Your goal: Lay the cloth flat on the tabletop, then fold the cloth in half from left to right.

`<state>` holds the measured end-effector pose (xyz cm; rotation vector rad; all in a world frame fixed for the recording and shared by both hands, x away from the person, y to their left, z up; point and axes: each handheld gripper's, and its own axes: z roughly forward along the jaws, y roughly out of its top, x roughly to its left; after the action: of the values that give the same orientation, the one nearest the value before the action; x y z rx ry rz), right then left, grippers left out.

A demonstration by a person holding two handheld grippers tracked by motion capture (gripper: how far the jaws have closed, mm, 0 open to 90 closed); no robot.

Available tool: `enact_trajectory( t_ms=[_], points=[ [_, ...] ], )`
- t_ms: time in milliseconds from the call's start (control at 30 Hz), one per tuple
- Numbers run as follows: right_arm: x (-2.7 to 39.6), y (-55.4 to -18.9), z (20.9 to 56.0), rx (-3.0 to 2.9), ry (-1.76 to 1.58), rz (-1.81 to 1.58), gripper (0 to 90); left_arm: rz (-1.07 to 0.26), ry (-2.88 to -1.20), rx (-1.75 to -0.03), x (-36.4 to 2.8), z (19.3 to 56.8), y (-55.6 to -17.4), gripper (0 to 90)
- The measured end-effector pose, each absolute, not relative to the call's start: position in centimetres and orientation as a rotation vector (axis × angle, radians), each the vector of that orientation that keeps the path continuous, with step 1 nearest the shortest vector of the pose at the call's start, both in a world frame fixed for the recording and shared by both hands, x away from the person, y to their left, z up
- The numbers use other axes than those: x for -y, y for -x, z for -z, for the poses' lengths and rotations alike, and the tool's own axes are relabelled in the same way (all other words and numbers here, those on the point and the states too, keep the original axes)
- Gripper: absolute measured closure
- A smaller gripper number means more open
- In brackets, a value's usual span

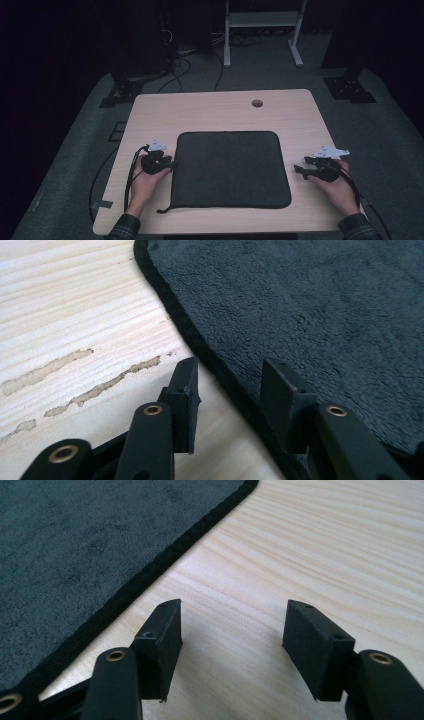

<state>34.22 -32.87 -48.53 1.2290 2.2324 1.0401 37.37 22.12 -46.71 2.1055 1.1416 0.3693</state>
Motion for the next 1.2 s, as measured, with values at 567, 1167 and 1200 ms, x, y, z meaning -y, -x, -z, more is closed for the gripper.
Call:
enact_trajectory(
  t_ms=[567,1167,1200],
  points=[
    [32.8,-34.2,48.5,-2.233,-1.228,-1.039,39.4,-0.329,-2.062,-1.203,-21.5,47.0,-37.2,89.1],
    [32.8,-34.2,48.5,-2.237,-1.225,-1.041,38.8,-0.282,-1.954,-1.275,-25.0,45.7,-37.1,89.2],
    [32.8,-34.2,48.5,-2.238,-1.225,-1.041,38.7,-0.277,-1.946,-1.266,-25.0,45.6,-37.1,89.2]
  ],
)
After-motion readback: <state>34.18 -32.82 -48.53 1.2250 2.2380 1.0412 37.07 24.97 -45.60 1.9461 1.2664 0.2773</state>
